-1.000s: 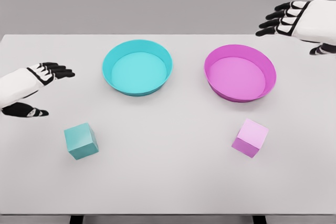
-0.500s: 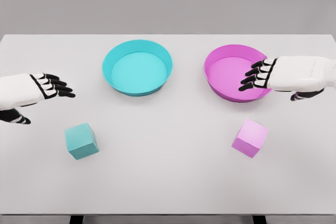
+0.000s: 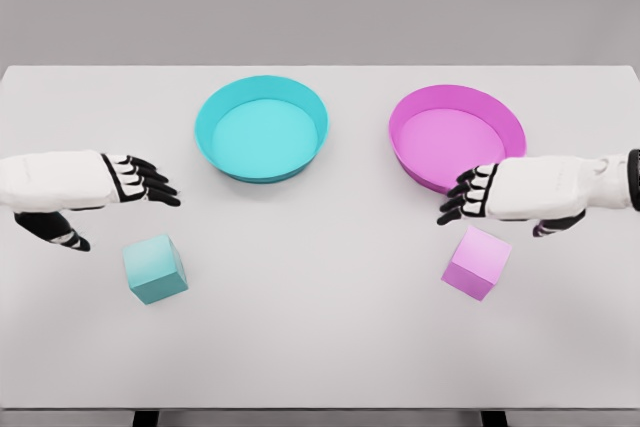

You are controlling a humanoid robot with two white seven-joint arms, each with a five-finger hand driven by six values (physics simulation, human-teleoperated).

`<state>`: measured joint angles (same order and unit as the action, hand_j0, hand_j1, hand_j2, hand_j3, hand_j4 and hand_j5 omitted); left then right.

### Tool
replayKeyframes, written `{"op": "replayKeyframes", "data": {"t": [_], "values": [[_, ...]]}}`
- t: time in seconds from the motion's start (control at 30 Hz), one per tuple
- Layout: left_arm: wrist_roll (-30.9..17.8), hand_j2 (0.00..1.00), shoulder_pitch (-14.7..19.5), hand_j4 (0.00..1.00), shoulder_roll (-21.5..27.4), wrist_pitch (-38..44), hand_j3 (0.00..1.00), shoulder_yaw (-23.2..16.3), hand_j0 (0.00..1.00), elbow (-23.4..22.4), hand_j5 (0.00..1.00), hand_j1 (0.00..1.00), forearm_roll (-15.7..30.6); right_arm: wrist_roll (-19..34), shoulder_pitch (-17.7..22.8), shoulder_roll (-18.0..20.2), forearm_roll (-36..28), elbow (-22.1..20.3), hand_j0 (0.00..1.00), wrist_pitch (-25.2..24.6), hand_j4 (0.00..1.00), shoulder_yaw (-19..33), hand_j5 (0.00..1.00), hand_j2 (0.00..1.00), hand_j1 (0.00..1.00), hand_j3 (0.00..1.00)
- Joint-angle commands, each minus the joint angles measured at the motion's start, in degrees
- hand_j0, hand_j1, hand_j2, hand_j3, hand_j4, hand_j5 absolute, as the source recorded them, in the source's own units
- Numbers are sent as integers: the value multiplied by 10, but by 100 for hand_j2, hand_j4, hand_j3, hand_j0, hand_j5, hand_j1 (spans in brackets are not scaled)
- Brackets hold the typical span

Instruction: Place the blocks in the corresponding plates according to their colors

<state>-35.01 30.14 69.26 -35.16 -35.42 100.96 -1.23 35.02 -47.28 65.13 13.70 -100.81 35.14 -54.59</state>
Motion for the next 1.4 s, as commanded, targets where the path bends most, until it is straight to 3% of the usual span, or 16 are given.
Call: {"op": "replayKeyframes", "data": {"t": [0.0,0.13,0.27,0.57,1.3,1.33,1.37], "values": [[0,100,3,100,19,2,100,-12,100,0,100,100,27,0,0,-1,-3,0,100,-1,100,-11,100,100,100,100],[0,100,14,100,14,2,100,-13,100,-1,100,100,28,0,0,-1,-2,0,100,-1,100,-31,100,100,100,100],[0,100,14,100,-1,2,100,-48,100,-1,100,100,22,0,0,-6,13,0,100,-1,100,-46,100,100,100,100],[0,100,14,100,-40,2,100,-80,100,-2,100,100,-35,0,-1,-22,35,0,100,-1,100,-58,100,100,100,100],[0,100,7,100,-67,2,100,-92,100,-31,100,100,-80,0,-4,-33,75,4,100,-1,100,-86,100,100,100,100],[0,100,6,100,-67,2,100,-92,100,-31,100,100,-80,0,-4,-33,80,4,100,-1,100,-86,100,100,100,100],[0,100,7,100,-68,2,100,-92,100,-32,100,100,-80,0,-5,-33,81,4,90,-1,90,-86,90,90,90,90]]}}
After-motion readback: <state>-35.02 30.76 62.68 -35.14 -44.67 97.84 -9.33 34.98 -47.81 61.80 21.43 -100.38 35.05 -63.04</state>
